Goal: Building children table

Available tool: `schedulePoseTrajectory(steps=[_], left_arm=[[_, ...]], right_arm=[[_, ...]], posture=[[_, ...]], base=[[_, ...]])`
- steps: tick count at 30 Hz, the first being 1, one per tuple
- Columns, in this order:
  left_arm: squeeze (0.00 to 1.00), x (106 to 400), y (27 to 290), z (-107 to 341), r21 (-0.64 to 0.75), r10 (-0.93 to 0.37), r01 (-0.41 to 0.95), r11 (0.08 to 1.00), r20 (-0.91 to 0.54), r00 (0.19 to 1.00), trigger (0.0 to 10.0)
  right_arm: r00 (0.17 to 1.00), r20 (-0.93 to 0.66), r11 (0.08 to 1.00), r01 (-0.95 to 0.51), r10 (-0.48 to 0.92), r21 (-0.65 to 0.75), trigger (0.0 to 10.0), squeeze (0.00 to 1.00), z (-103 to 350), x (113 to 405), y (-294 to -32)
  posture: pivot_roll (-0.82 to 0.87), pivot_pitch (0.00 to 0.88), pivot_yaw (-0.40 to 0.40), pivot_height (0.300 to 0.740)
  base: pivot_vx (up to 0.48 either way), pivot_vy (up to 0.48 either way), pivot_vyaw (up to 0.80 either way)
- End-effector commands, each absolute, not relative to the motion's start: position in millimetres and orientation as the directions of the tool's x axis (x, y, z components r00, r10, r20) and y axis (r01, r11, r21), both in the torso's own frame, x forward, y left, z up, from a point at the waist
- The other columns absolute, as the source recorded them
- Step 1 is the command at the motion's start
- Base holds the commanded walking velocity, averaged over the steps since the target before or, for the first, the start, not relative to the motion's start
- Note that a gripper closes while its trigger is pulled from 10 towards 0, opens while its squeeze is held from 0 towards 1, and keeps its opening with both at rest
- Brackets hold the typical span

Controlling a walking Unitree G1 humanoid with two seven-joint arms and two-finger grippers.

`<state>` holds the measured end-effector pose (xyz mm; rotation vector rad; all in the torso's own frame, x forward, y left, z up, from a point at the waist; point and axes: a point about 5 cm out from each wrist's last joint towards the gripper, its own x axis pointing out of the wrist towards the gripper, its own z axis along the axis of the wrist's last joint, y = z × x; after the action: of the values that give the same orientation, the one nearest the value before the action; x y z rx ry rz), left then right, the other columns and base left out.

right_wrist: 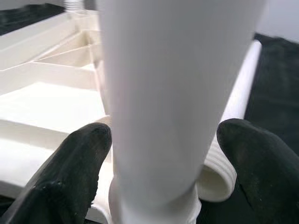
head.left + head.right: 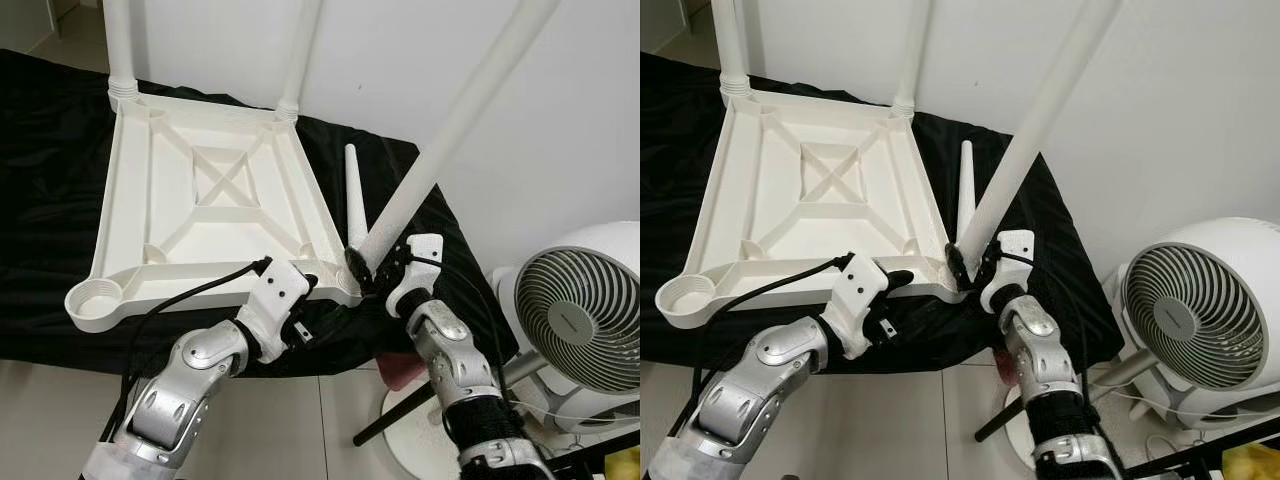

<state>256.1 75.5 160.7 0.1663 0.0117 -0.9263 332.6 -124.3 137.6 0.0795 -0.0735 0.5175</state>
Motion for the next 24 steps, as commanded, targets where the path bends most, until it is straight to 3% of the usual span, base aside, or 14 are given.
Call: schedulePoseTrajectory(steps=[1,2,13,14,16,17,19,20,24], left_arm=[[0.00,253.3,68.2,158.1,0.121,-0.811,0.814,0.568,-0.092,0.578,10.0],[0.00,252.9,66.6,158.4,0.121,-0.813,0.817,0.564,-0.089,0.575,10.0],[0.00,255.1,67.2,159.1,0.120,-0.810,0.813,0.569,-0.087,0.580,10.0],[0.00,255.7,67.1,159.0,0.116,-0.810,0.813,0.571,-0.087,0.580,10.0],[0.00,256.1,67.0,158.9,0.113,-0.809,0.813,0.572,-0.087,0.581,10.0],[0.00,256.5,66.6,159.0,0.114,-0.810,0.813,0.571,-0.087,0.580,10.0],[0.00,256.7,66.2,159.1,0.117,-0.810,0.814,0.569,-0.087,0.580,10.0],[0.00,256.9,65.8,159.1,0.118,-0.811,0.815,0.568,-0.087,0.578,10.0],[0.00,256.7,64.8,158.7,0.117,-0.814,0.818,0.563,-0.088,0.573,10.0]], right_arm=[[0.852,0.094,0.852,-0.521,0.516,0.048,10.0,0.00,138.0,333.9,-130.2],[0.819,0.084,0.819,-0.572,0.568,0.034,10.0,0.00,137.7,335.8,-132.1],[0.759,0.032,0.760,-0.650,0.650,-0.016,10.0,0.00,130.4,346.7,-138.9],[0.751,0.026,0.751,-0.660,0.660,-0.013,7.4,0.00,129.3,347.3,-138.6],[0.742,0.023,0.742,-0.670,0.671,-0.011,7.4,0.00,128.6,347.9,-138.6],[0.735,0.019,0.735,-0.677,0.677,-0.007,2.7,0.00,127.5,348.5,-138.3],[0.728,0.015,0.729,-0.685,0.685,-0.009,2.7,0.00,126.5,349.1,-137.8],[0.726,0.012,0.726,-0.687,0.687,-0.007,0.0,0.00,125.7,349.7,-137.6],[0.723,0.011,0.724,-0.690,0.690,-0.010,0.0,0.00,124.1,351.2,-137.8]], posture=[[0.14,0.045,-0.229,0.740],[0.14,0.046,-0.230,0.740],[0.15,0.032,-0.230,0.740],[0.15,0.032,-0.230,0.740],[0.15,0.032,-0.230,0.740],[0.15,0.029,-0.228,0.740],[0.15,0.029,-0.228,0.740],[0.15,0.026,-0.226,0.740],[0.15,0.023,-0.224,0.740]], base=[[0.000,0.000,0.00],[0.000,0.000,0.00],[0.000,0.000,0.00],[0.000,0.000,0.00],[0.000,0.000,0.00],[0.000,0.000,0.00],[0.000,0.000,0.00],[0.000,0.000,0.00],[0.000,0.000,0.00]])
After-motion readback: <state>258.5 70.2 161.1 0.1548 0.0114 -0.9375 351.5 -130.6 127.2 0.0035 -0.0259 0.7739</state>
